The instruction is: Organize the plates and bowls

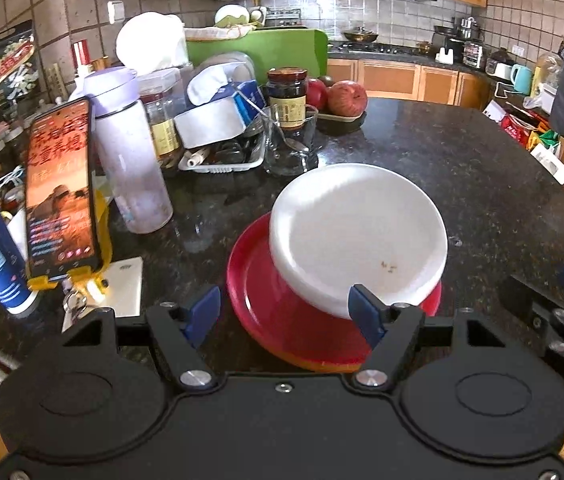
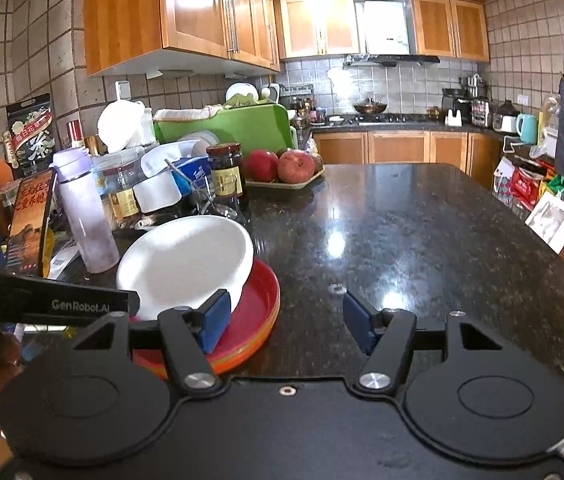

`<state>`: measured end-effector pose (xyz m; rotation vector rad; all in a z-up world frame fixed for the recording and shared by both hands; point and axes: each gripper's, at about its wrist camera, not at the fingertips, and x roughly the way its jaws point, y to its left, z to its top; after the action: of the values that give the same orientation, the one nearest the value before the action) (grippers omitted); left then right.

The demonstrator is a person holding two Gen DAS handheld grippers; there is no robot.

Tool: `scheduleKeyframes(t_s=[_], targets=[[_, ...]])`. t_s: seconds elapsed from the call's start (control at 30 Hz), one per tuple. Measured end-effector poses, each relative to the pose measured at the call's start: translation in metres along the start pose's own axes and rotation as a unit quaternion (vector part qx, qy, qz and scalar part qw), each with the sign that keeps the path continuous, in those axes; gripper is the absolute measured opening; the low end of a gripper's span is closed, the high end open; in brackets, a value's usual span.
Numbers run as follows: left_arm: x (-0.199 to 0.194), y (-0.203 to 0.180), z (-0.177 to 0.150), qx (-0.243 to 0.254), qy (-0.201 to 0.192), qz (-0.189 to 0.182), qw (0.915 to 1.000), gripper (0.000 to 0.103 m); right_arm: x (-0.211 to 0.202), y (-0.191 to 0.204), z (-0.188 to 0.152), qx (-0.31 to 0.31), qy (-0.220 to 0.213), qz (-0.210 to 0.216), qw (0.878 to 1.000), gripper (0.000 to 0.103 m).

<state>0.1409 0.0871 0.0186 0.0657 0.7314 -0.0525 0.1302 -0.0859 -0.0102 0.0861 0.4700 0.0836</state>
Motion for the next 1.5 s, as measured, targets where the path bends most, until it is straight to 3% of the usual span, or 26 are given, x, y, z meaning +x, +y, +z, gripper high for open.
scheduleKeyframes(t_s=[0.63, 1.5], targets=[[-0.028, -0.004, -0.035, -0.007, 0.024, 0.008, 0.9997, 0.073, -0.053, 0.005, -0.02, 0.002, -0.005, 0.006, 1.0, 0.065], [-0.058, -0.027, -0.056, 0.003, 0.003, 0.001, 1.0, 0.073, -0.089, -0.009, -0.032, 0.012, -0.032, 0.006, 0.999, 0.065]])
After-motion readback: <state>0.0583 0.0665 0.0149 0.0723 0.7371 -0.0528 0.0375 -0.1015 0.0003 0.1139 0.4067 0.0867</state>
